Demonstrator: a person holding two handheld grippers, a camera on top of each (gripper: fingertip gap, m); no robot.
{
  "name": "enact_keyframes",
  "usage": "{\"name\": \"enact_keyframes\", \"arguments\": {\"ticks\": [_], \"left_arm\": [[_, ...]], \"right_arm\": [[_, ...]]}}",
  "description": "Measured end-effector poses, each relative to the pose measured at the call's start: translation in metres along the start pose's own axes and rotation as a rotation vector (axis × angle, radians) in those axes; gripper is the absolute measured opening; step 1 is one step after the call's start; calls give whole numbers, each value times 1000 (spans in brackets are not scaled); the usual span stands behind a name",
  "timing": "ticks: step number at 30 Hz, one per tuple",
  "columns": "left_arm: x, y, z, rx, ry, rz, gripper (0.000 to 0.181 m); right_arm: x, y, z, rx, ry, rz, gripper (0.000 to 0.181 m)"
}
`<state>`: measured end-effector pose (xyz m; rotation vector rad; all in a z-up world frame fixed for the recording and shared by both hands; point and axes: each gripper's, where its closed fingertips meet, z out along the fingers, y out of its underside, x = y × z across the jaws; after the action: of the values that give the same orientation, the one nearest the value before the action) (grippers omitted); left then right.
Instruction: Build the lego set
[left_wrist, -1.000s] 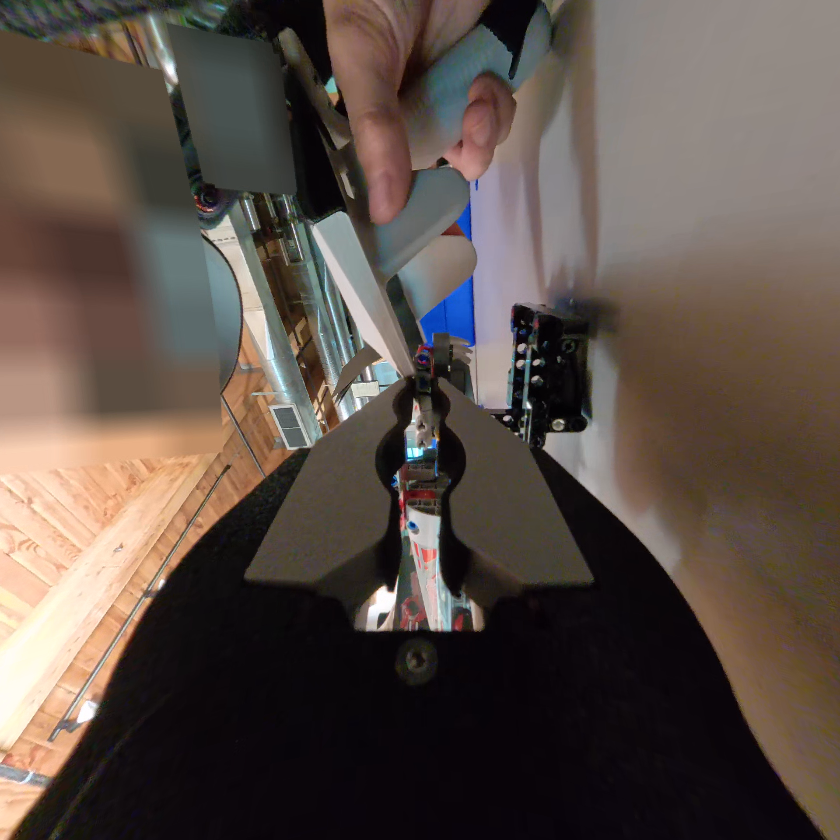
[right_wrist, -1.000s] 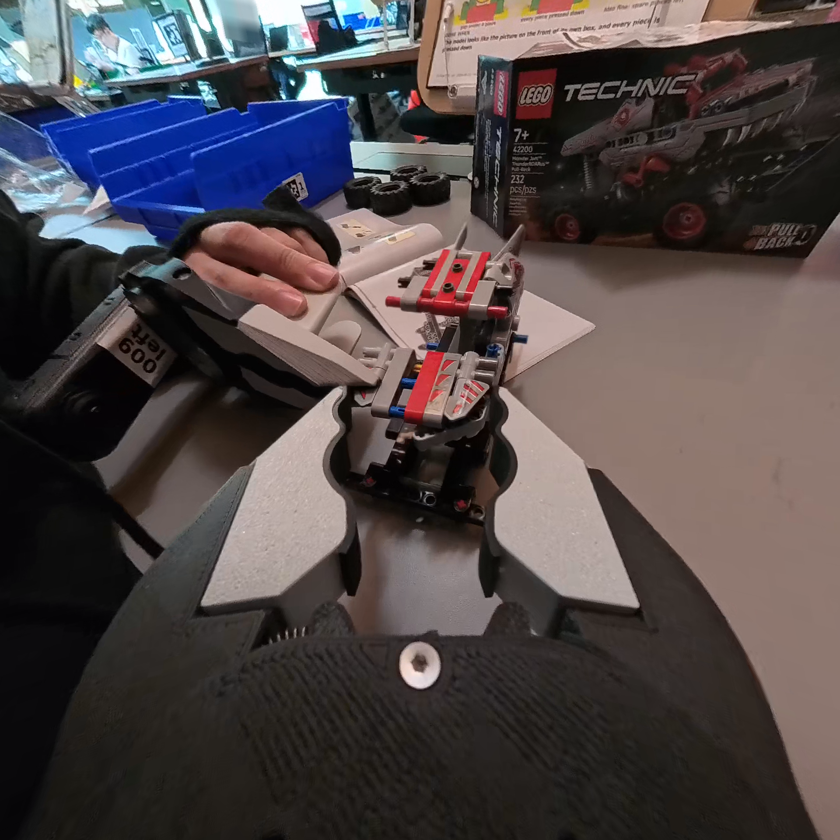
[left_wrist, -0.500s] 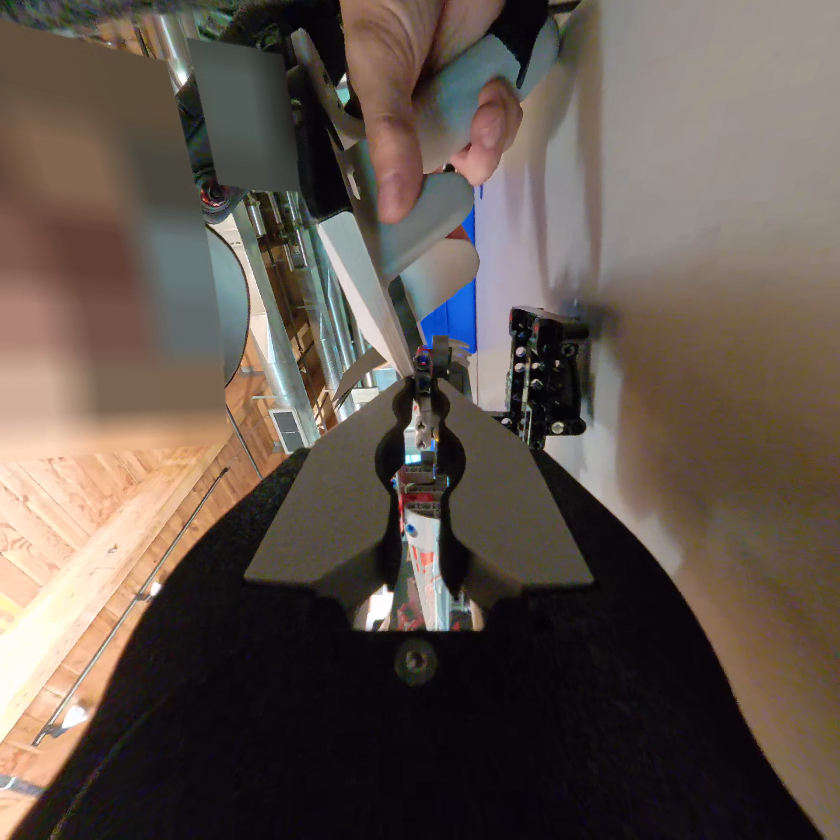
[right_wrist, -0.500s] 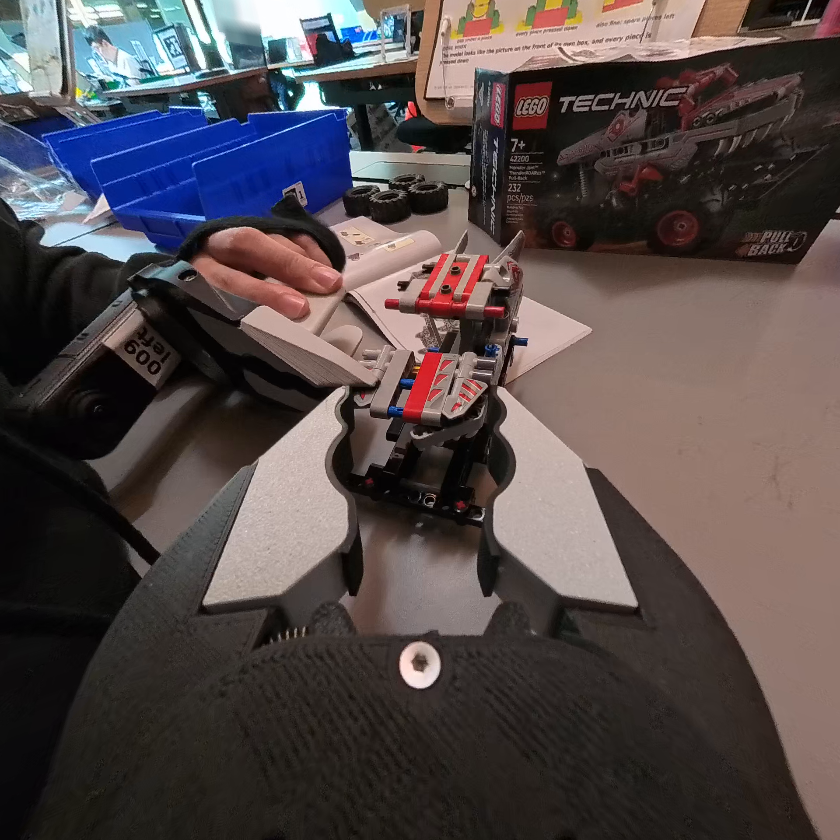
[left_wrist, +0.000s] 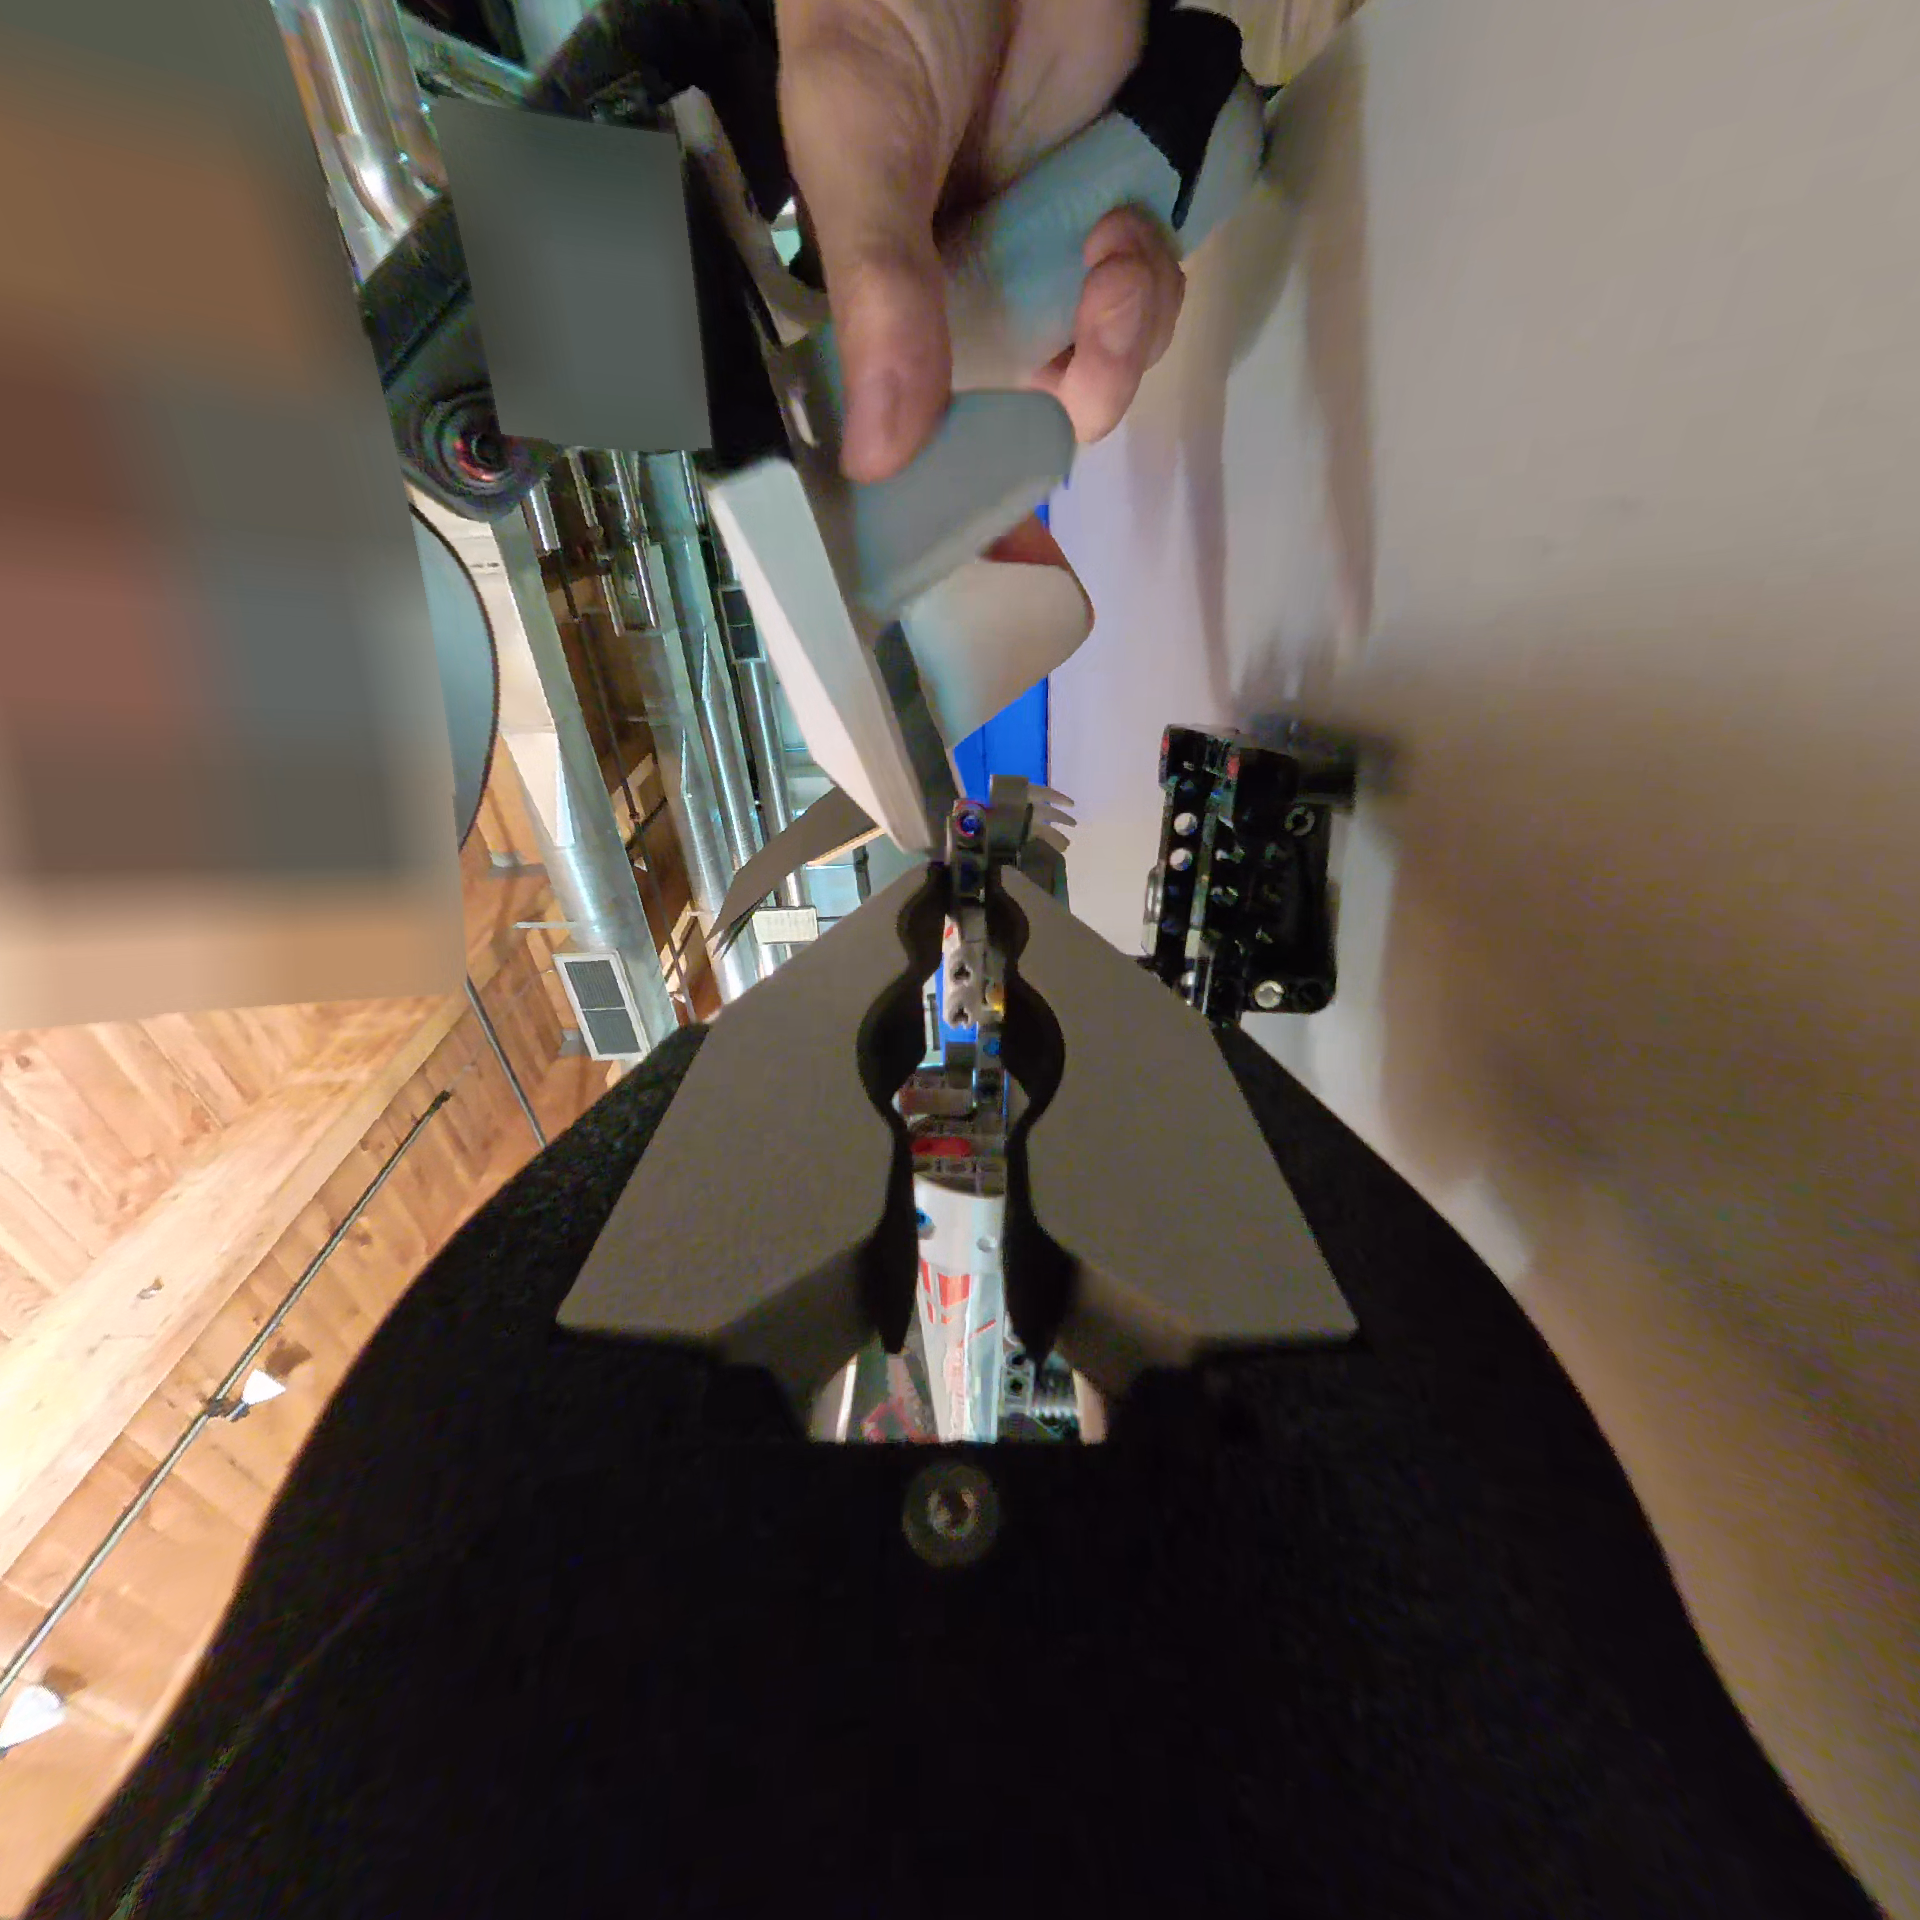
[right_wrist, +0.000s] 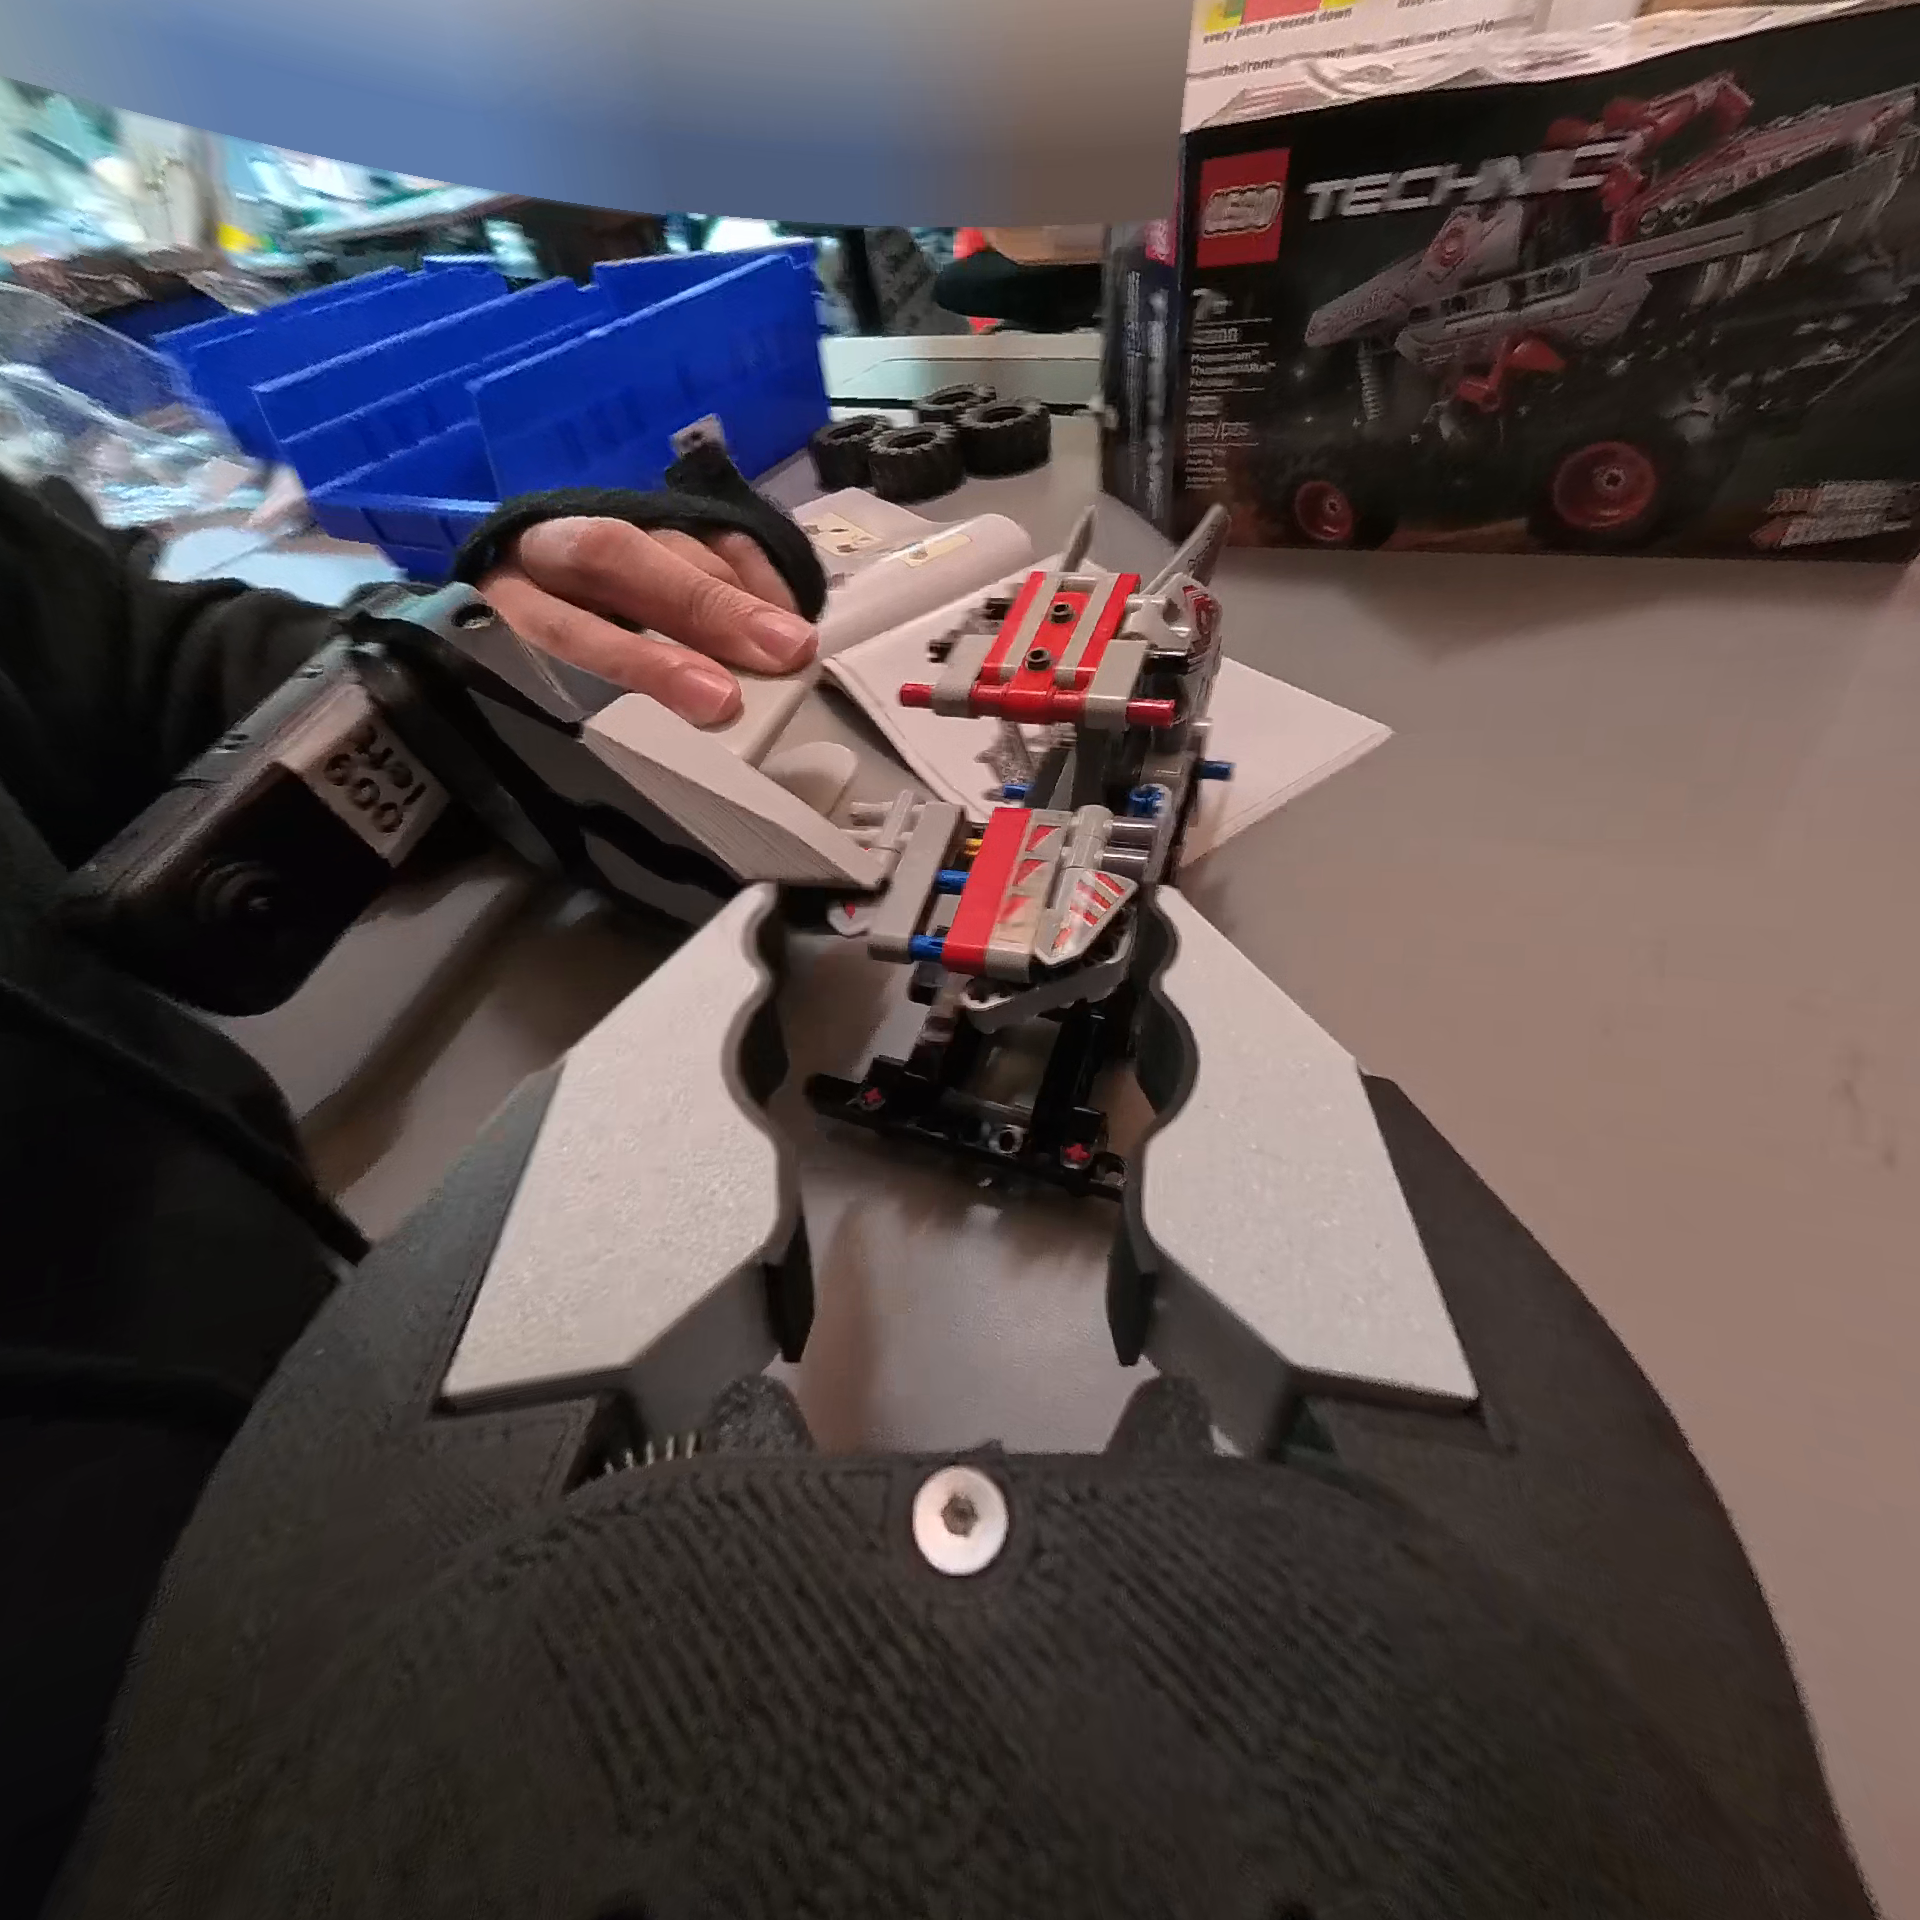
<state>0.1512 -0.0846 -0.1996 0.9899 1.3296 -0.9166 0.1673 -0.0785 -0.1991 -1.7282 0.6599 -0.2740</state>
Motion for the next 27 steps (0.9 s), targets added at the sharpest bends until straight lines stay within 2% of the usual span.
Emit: {"name": "enact_keyframes", "arguments": {"ticks": [2,3,6,8,11,15,17,19,22,27], "left_arm": [[0,0,0,-3,-2,19,4],[0,0,0,-1,-3,18,4],[-1,-2,0,3,-9,35,4],[-1,-3,1,-1,-7,49,4],[-2,-1,1,-7,-9,38,4],[-2,-1,1,-14,-7,40,4],[-2,-1,2,-16,-5,41,4],[-2,0,2,-18,-5,46,4],[-1,0,3,-22,-2,51,4],[-1,0,3,-25,1,47,4]], "right_arm": [[-8,-2,-2,12,-86,23,82],[-8,-3,-4,17,-110,43,80],[0,-3,-12,17,-140,61,59],[2,0,-17,-10,-154,-47,47],[1,-1,-21,1,-130,-229,40],[14,-8,-31,21,58,-666,30],[0,-6,-32,75,48,-865,30],[-4,-3,-28,79,101,-991,33],[-1,2,-20,46,182,-1120,33],[-6,0,-15,77,204,-1146,9]]}}
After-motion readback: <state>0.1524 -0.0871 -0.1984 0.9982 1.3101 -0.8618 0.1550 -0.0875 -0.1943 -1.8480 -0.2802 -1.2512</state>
